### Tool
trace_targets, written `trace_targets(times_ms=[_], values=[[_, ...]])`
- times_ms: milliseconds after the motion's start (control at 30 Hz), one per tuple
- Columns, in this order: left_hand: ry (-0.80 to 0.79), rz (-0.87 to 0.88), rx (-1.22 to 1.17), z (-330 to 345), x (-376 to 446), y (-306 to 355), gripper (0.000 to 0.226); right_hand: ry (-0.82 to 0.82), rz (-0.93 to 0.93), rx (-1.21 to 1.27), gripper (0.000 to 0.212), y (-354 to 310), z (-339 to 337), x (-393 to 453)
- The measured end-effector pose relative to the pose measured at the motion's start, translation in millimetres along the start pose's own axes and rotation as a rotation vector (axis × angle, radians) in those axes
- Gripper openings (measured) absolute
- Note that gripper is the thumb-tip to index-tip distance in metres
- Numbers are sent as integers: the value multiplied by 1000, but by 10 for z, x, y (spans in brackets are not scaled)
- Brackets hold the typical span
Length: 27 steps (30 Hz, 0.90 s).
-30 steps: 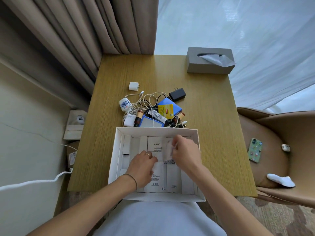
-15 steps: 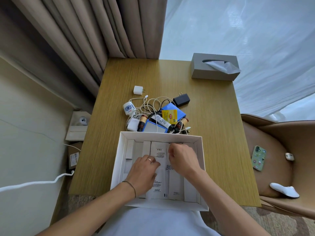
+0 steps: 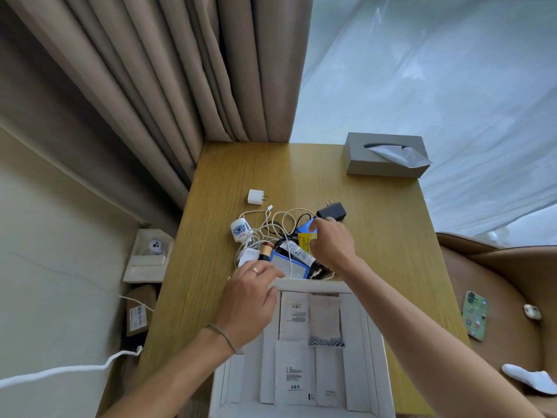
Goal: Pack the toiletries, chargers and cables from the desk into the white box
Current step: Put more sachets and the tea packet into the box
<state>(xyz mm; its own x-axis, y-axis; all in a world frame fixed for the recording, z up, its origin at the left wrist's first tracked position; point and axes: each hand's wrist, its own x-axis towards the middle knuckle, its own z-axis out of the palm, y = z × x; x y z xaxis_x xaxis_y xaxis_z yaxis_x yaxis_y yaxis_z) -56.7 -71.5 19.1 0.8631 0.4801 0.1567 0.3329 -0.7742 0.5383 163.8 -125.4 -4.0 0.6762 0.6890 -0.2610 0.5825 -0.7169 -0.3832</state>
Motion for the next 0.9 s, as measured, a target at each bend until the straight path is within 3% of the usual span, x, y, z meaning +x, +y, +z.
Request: trace_targets(times_ms=[167, 333, 567, 767, 900], values=[[-10, -106, -27, -145, 110, -205, 24, -54, 155, 39, 50, 113, 181, 323], [-7, -227, -63, -261, 136, -470, 23, -64, 240, 74, 33, 118, 273, 377], [-147, -354, -141, -278, 347, -824, 23, 21, 283, 519, 13, 96, 66, 262], [-320, -237, -135, -57, 813, -789, 18, 116, 394, 904, 13, 71, -112, -114], [-399, -36, 8, 241, 1170, -668, 22, 177, 443, 1080, 33, 100, -214, -381]])
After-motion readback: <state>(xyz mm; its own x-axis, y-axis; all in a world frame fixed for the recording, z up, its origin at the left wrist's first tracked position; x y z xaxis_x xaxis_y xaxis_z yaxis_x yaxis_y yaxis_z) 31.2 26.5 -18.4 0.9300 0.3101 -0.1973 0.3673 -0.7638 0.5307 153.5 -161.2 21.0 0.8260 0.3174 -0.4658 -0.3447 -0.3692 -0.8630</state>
